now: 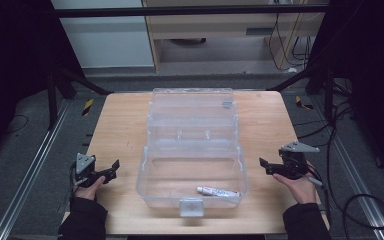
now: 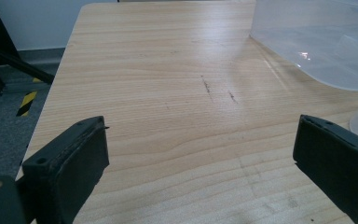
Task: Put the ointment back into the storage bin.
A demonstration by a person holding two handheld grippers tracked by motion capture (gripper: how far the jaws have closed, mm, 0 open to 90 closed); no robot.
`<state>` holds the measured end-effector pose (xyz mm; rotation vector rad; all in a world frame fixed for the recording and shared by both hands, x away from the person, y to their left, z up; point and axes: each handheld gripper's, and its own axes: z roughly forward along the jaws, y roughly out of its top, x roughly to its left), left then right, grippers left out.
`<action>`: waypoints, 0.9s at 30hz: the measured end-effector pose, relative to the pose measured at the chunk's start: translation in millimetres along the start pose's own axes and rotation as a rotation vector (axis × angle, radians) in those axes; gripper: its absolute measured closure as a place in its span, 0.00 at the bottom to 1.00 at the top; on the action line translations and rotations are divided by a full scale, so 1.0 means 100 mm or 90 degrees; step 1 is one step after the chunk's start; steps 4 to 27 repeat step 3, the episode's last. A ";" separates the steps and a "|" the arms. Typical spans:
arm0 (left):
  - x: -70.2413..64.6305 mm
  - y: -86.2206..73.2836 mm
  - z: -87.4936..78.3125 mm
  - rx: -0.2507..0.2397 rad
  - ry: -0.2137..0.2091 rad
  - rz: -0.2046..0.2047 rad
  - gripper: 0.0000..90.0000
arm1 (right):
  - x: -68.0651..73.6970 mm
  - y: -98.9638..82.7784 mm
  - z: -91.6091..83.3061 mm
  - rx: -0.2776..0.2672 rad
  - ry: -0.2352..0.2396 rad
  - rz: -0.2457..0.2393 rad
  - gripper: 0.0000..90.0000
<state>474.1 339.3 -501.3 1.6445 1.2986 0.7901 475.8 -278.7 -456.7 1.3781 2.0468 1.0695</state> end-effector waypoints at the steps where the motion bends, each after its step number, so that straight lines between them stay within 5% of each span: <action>1: 0.00 0.00 0.00 0.000 0.000 0.000 0.03 | 0.00 0.00 0.00 0.000 0.000 0.000 0.19; 27: 0.00 0.00 0.00 0.000 -0.001 -0.001 0.03 | -0.04 -0.05 0.04 0.010 -0.011 0.002 0.19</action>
